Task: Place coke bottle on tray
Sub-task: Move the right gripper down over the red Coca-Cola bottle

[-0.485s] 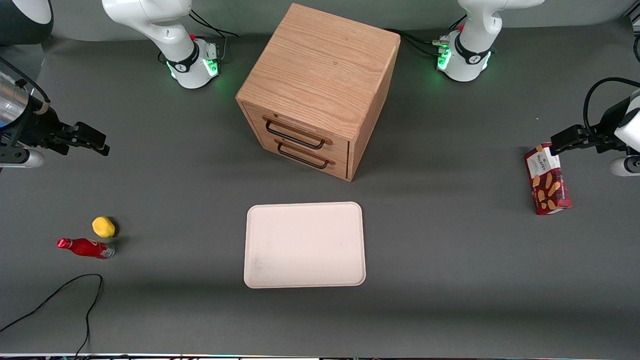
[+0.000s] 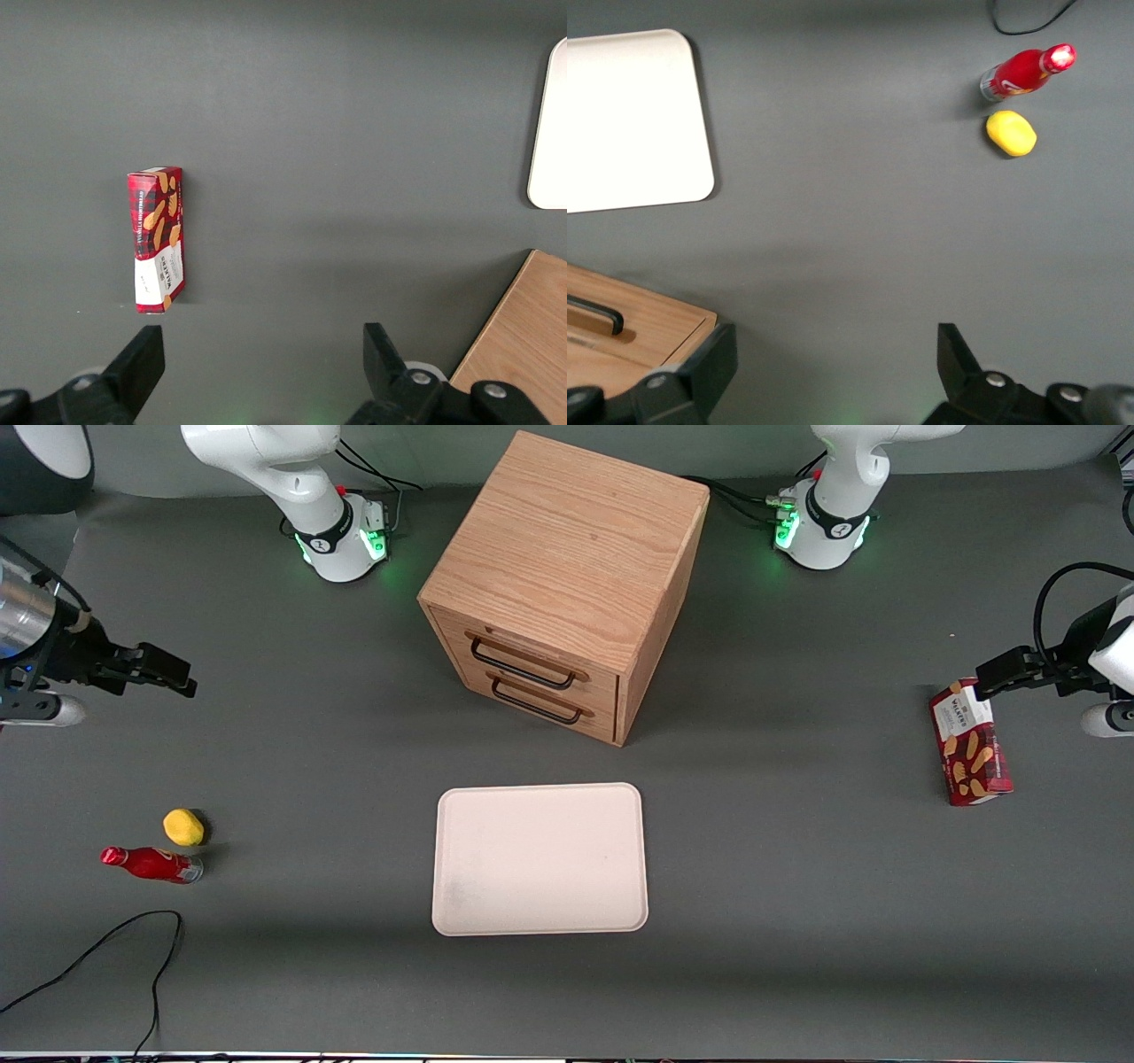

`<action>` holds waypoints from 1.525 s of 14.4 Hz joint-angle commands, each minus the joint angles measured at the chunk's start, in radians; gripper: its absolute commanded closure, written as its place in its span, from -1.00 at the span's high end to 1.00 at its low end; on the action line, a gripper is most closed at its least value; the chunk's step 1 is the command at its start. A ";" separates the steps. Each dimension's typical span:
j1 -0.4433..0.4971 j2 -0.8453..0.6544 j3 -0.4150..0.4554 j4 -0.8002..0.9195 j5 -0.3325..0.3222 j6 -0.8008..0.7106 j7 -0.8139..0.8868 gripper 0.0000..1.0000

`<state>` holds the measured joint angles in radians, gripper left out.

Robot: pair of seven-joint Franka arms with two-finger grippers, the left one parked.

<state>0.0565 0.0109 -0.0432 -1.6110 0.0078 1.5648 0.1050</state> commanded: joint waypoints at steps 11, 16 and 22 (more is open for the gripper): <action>-0.058 0.538 -0.289 0.321 0.101 0.211 -0.494 1.00; -0.078 0.664 -0.316 0.342 0.166 0.342 -0.530 1.00; -0.087 0.698 -0.317 0.313 0.187 0.428 -0.551 1.00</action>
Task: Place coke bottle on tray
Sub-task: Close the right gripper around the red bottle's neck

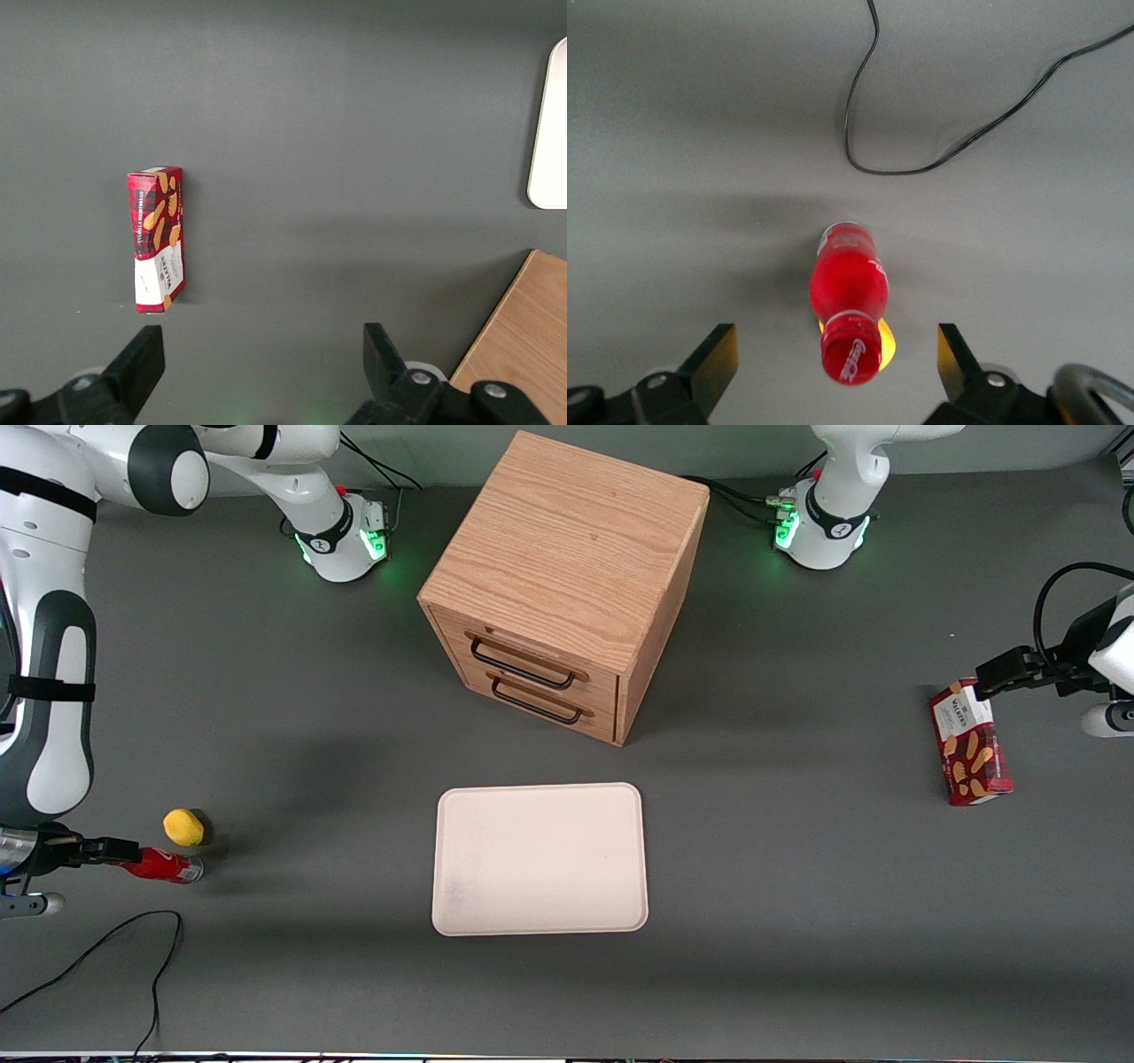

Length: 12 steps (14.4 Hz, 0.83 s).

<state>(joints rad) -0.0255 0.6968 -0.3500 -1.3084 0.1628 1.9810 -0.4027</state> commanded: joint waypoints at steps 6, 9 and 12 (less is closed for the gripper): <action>-0.005 -0.003 -0.010 -0.061 0.050 0.055 -0.056 0.97; -0.005 -0.003 -0.010 -0.068 0.050 0.055 -0.068 0.64; -0.005 -0.003 -0.010 -0.068 0.053 0.055 -0.084 -0.33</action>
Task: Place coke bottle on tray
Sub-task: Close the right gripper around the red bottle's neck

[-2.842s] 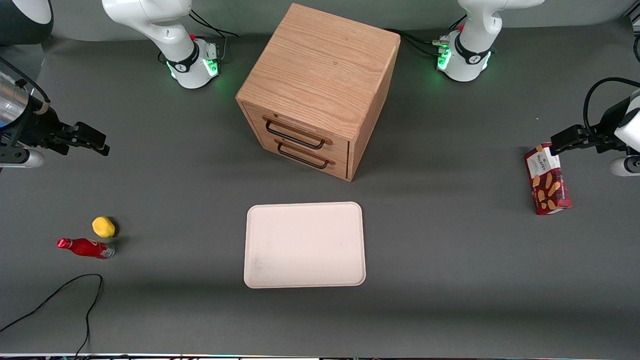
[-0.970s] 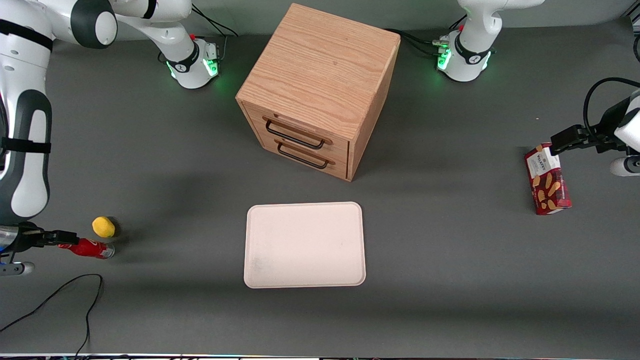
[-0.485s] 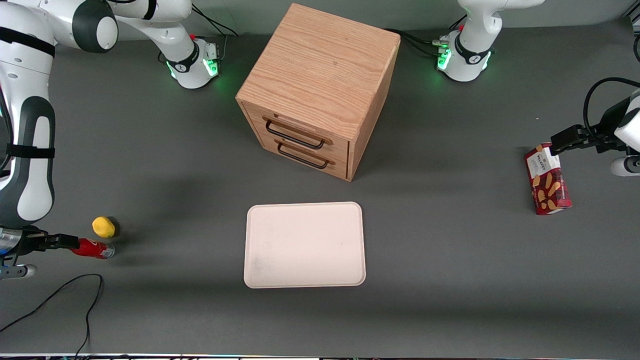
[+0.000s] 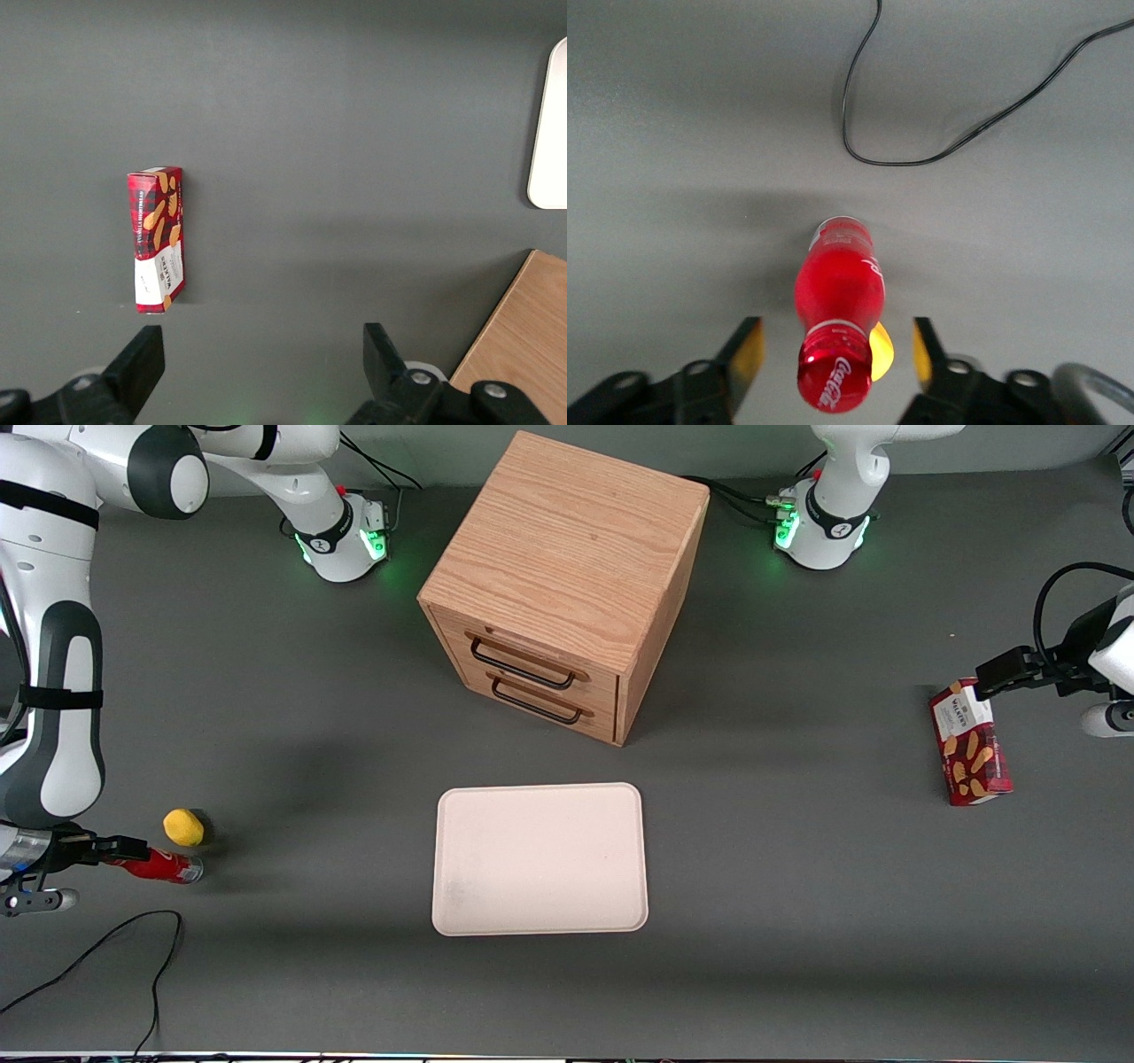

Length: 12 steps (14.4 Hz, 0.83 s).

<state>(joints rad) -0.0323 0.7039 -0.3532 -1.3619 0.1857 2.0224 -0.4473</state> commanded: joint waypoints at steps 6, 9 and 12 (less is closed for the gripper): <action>0.003 -0.021 -0.009 -0.003 0.032 0.009 -0.042 -0.87; 0.014 -0.084 0.000 0.018 0.020 -0.029 -0.027 -0.94; 0.035 -0.110 0.010 0.134 -0.008 -0.199 -0.013 -0.94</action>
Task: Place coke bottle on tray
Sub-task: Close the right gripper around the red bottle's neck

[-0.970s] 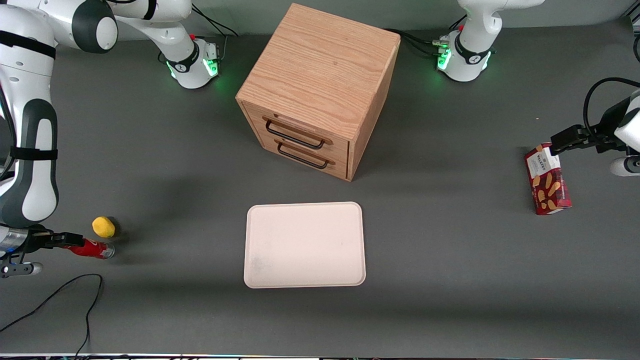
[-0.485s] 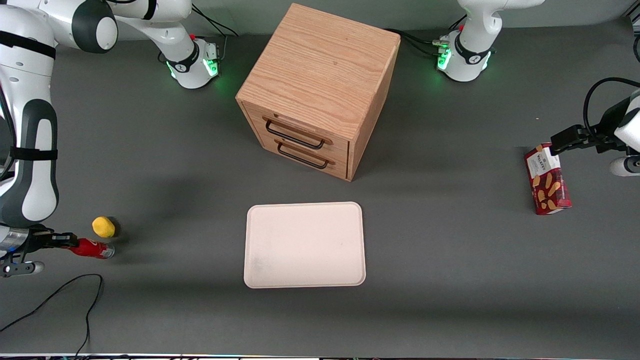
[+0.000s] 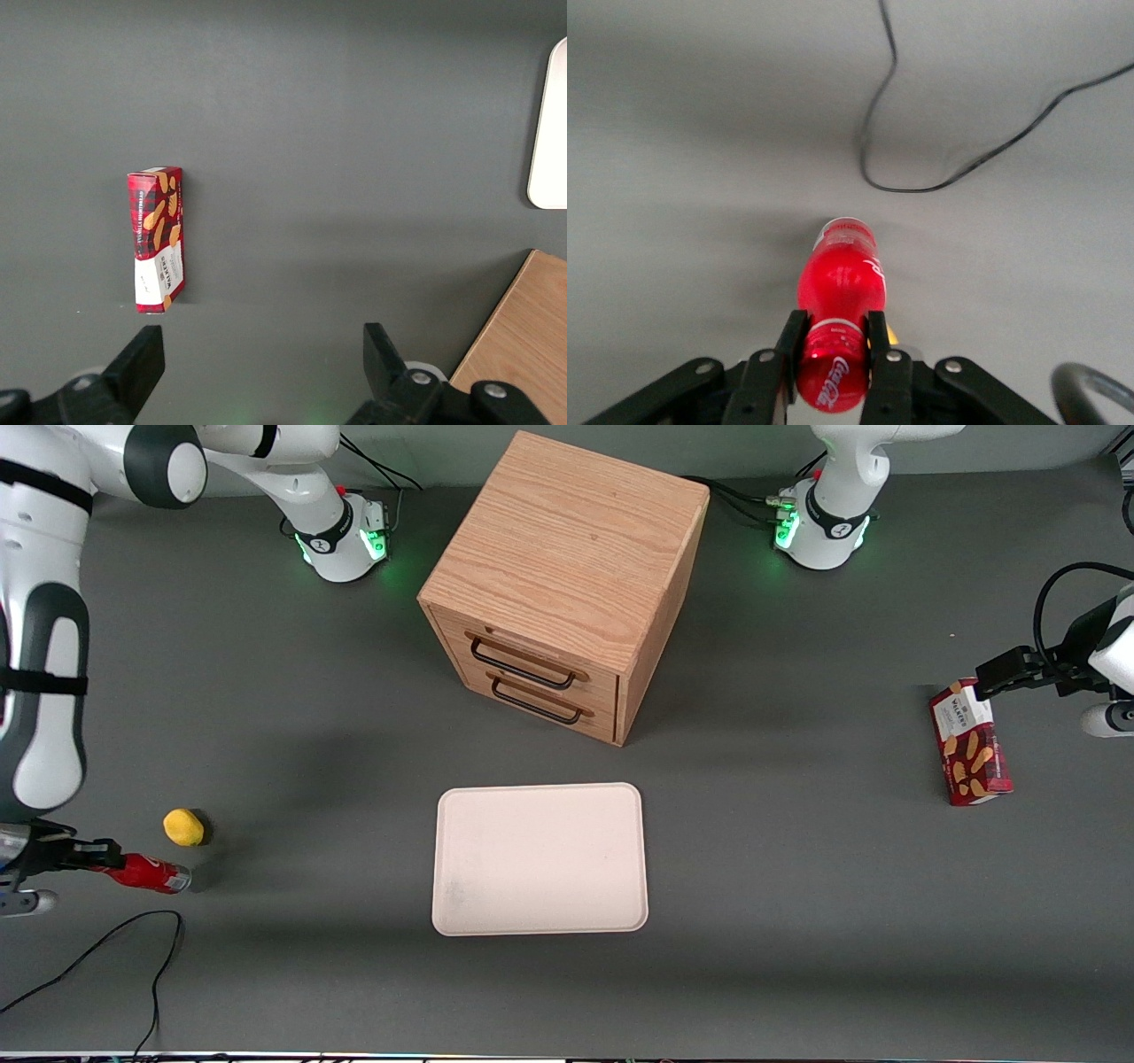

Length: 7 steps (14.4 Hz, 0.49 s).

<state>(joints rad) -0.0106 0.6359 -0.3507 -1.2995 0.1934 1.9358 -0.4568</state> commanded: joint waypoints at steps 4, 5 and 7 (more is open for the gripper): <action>0.037 -0.042 0.096 0.299 -0.097 -0.412 0.153 -0.94; 0.038 -0.042 0.129 0.331 -0.110 -0.461 0.202 -0.94; 0.043 -0.048 0.199 0.376 -0.117 -0.511 0.260 -0.93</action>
<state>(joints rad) 0.0309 0.5745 -0.2069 -1.0023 0.1019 1.4830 -0.2672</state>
